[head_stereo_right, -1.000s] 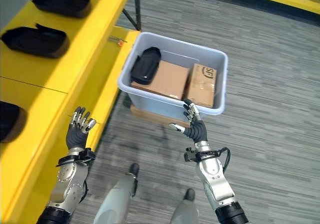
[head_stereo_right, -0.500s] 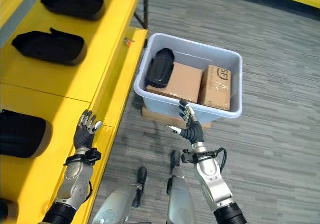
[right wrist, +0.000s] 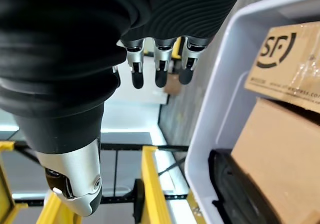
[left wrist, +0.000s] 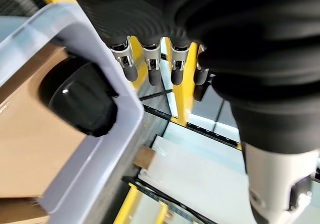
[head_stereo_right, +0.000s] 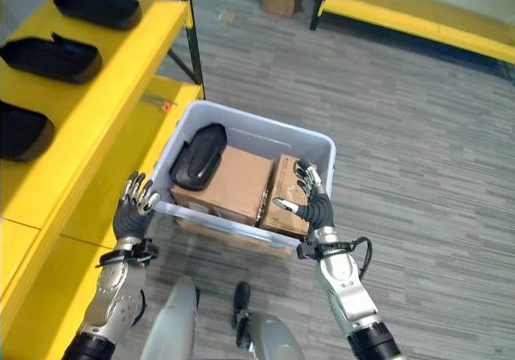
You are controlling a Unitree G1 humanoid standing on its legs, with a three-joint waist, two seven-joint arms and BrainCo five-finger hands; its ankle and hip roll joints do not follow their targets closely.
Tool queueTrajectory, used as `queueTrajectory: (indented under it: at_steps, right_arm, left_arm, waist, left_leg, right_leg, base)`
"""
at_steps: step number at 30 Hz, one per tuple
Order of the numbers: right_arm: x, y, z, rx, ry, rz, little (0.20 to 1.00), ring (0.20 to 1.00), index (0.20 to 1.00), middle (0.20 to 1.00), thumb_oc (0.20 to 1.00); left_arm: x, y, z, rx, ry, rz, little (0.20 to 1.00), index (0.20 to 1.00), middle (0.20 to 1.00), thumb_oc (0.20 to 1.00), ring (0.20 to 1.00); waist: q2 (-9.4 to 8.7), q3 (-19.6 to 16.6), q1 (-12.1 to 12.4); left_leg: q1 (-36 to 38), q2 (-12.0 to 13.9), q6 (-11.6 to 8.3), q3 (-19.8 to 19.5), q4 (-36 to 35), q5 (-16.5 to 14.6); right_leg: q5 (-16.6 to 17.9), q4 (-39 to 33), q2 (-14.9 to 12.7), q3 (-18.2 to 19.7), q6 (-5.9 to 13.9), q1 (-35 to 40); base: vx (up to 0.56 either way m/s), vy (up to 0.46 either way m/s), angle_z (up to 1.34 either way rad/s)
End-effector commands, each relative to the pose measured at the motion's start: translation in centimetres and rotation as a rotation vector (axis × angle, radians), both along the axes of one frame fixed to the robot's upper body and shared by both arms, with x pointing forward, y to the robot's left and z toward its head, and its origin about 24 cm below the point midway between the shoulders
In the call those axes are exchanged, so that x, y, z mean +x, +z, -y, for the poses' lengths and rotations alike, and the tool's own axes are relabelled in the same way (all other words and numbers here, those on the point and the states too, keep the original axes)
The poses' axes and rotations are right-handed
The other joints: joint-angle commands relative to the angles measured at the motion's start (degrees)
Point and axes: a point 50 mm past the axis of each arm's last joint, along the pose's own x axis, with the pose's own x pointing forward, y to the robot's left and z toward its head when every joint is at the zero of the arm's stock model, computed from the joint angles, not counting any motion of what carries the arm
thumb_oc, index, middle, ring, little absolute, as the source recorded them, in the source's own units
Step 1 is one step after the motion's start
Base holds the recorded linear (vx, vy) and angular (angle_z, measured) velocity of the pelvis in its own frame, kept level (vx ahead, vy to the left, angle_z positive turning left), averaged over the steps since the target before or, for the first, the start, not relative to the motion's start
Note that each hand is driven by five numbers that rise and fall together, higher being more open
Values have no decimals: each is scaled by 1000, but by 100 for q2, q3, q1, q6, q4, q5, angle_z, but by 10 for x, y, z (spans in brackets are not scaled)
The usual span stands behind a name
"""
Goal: Move parts from the plastic box to the shelf.
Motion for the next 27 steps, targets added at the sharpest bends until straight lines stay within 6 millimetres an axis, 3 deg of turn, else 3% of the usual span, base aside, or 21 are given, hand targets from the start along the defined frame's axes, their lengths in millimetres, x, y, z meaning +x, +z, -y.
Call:
queueTrajectory:
  at_steps: [1, 3, 4, 5, 7, 9, 17, 27]
  right_arm:
    - [1, 26, 14, 2, -39, 136, 1000, 1000, 1000, 1000, 1000]
    - [0, 24, 15, -8, -52, 134, 1000, 1000, 1000, 1000, 1000]
    - [-2, 22, 14, -9, -43, 127, 1000, 1000, 1000, 1000, 1000]
    - [-3, 19, 12, -13, -33, 113, 1000, 1000, 1000, 1000, 1000]
    - [-6, 17, 13, -7, -33, 106, 1000, 1000, 1000, 1000, 1000]
    - [-7, 15, 14, 0, -34, 96, 1000, 1000, 1000, 1000, 1000]
    - [-10, 8, 13, 19, -42, 59, 1000, 1000, 1000, 1000, 1000]
    - [-11, 4, 13, 26, -41, 38, 1000, 1000, 1000, 1000, 1000]
  left_arm:
    - [4, 22, -5, 47, 21, 122, 1000, 1000, 1000, 1000, 1000]
    - [3, 19, -7, 51, 36, 107, 1000, 1000, 1000, 1000, 1000]
    - [1, 17, -8, 43, 38, 103, 1000, 1000, 1000, 1000, 1000]
    - [0, 16, -9, 44, 41, 98, 1000, 1000, 1000, 1000, 1000]
    - [0, 19, -7, 50, 28, 111, 1000, 1000, 1000, 1000, 1000]
    - [0, 19, -6, 54, 23, 113, 1000, 1000, 1000, 1000, 1000]
    - [-2, 20, -9, 63, 24, 107, 1000, 1000, 1000, 1000, 1000]
    - [-4, 19, -10, 59, 24, 102, 1000, 1000, 1000, 1000, 1000]
  waist:
    - [351, 242, 45]
    - [452, 212, 46]
    - [485, 192, 55]
    - [534, 133, 97]
    - [600, 65, -16]
    - [602, 47, -26]
    - [496, 24, -84]
    - [361, -27, -99]
  left_leg:
    - [1049, 785, -153, -160, -1748, 948]
    - [1167, 1084, -285, 10, -2320, 1271]
    - [1368, 1150, -301, 58, -2346, 1206]
    - [1579, 1106, -309, -48, -2620, 1140]
    - [1711, 998, -331, 257, -2474, 998]
    - [1758, 942, -303, 288, -2468, 932]
    - [1691, 560, -98, 515, -2014, 434]
    - [1748, 483, -3, 664, -2049, 281]
  right_leg:
    - [-410, 214, -593, 347, 511, 395]
    - [-521, 226, -595, 398, 557, 546]
    - [-551, 283, -616, 443, 564, 536]
    - [-531, 273, -604, 530, 607, 543]
    - [-490, 167, -763, 548, 695, 656]
    - [-469, 114, -824, 577, 727, 694]
    - [-199, -183, -1236, 703, 960, 726]
    - [-5, -344, -1384, 662, 1091, 687]
  base:
    - [196, 198, -58]
    - [205, 249, -65]
    - [145, 255, -72]
    - [128, 246, -59]
    - [136, 297, -49]
    - [75, 177, -54]
    - [9, 151, 19]
    - [-12, 50, -12]
